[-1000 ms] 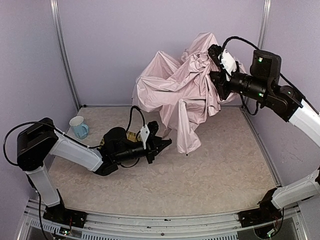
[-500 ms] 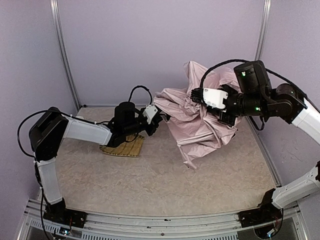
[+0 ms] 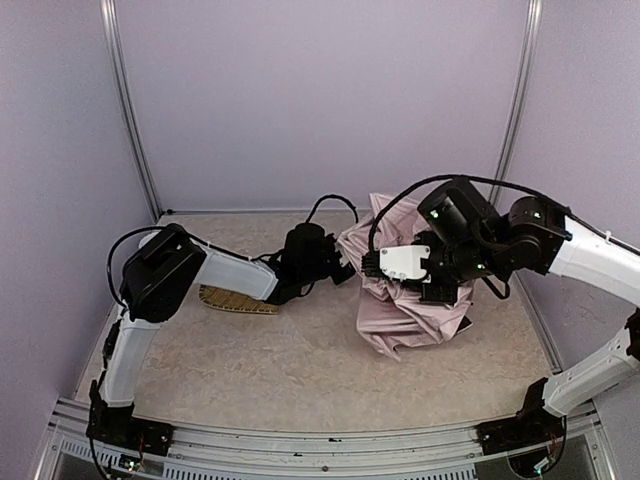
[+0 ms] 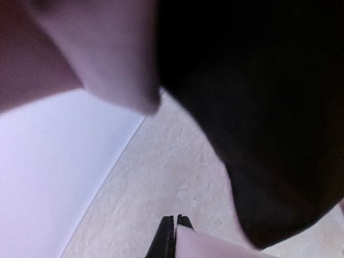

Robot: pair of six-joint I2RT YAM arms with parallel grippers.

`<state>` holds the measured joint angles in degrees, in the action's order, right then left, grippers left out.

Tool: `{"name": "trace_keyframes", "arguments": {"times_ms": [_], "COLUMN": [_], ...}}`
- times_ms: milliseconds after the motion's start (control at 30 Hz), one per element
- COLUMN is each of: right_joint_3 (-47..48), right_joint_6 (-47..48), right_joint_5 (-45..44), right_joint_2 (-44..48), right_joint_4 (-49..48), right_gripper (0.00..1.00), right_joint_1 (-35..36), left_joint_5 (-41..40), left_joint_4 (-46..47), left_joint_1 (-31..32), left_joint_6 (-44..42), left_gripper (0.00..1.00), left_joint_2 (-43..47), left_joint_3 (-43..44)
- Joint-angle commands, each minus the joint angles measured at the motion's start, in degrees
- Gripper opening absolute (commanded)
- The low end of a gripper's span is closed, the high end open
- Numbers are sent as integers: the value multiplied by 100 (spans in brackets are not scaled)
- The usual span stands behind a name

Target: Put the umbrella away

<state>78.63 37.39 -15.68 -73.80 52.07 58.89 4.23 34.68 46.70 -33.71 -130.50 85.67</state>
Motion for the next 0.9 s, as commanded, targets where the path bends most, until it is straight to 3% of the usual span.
{"name": "trace_keyframes", "arguments": {"times_ms": [0, 200, 400, 467, 567, 733, 867], "right_joint_3": [-483, -1126, -1722, -1747, -1623, -1218, -790], "right_joint_6": [-661, -1097, -1127, -1096, -997, -809, -740], "right_joint_5": [888, 1608, 1664, 1668, 1641, 1935, 2554], "right_joint_2": [-108, -38, -338, -592, -1041, -1801, -2332], "right_joint_4": [-136, -594, -1003, -1022, -976, -1009, -1043], "right_gripper": [0, 0, 0, 0, 0, 0, 0], "right_joint_1": [118, 123, 123, 126, 116, 52, -182], "left_joint_5": [-1978, -2245, -2894, -3085, -3055, -2992, -2012], "left_joint_4": [1068, 908, 513, 464, 575, 1052, 1494], "left_joint_1": [37, -155, -416, -534, -669, -669, -587], "left_joint_6": [-359, 27, 517, 662, 788, 892, 1224], "left_gripper": [9, 26, 74, 84, 90, 90, 85], "left_joint_2": [-495, -837, -719, -511, -67, 1066, 2449], "left_joint_3": [286, 894, 898, 661, 78, -1083, -2552]}}
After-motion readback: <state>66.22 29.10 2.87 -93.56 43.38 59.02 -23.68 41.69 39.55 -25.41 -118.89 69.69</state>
